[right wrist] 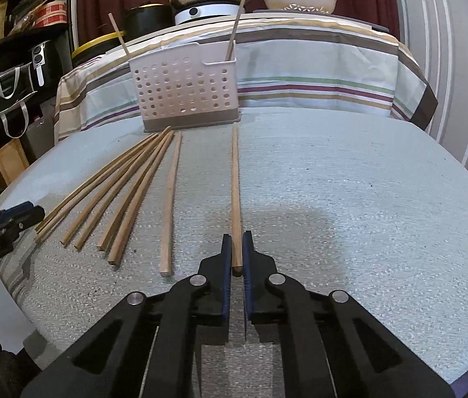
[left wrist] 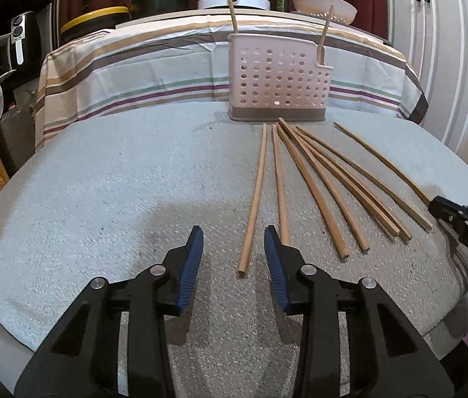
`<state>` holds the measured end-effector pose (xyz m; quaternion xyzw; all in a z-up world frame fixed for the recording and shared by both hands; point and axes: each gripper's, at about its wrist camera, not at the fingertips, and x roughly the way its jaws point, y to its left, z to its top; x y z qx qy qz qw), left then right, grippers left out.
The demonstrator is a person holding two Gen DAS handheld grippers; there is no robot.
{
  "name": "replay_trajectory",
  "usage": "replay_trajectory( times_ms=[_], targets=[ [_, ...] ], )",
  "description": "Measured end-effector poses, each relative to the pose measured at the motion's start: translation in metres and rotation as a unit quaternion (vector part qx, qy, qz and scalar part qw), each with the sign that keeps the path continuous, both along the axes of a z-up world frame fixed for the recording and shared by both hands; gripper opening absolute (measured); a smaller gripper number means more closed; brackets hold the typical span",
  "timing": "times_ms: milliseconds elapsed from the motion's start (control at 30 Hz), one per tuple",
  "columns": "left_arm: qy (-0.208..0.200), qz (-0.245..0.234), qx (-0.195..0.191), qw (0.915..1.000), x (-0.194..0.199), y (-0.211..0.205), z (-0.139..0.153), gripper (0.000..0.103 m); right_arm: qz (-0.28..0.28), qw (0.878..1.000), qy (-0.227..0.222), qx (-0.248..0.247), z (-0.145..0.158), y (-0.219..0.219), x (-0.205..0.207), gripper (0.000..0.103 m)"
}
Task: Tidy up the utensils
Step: 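Move the right tool back to the chopsticks and grasp another one, then lift the second chopstick upright with the right tool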
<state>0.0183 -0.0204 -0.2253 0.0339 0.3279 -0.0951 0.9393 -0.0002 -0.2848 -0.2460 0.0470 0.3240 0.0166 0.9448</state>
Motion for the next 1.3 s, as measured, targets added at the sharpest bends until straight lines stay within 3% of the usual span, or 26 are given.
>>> replay_trajectory(
  times_ms=[200, 500, 667, 1300],
  targets=[
    [0.012, -0.004, -0.002, 0.9999, 0.001, -0.001, -0.007, 0.024, -0.001, 1.0, -0.003, 0.003, -0.001, -0.002, -0.001, 0.007],
    [0.009, -0.01, -0.001, 0.9999, 0.004, -0.004, -0.01, 0.02, 0.0, 1.0, -0.013, 0.012, -0.002, -0.004, -0.001, 0.007],
    [0.003, -0.016, -0.001, 0.9999, 0.004, -0.006, -0.011, 0.008, 0.002, 1.0, -0.017, 0.012, -0.002, -0.003, -0.002, 0.007],
    [-0.029, -0.012, -0.002, 0.9995, -0.006, -0.003, 0.007, 0.005, 0.003, 0.999, -0.05, 0.004, 0.02, -0.004, -0.013, 0.007]
  ],
)
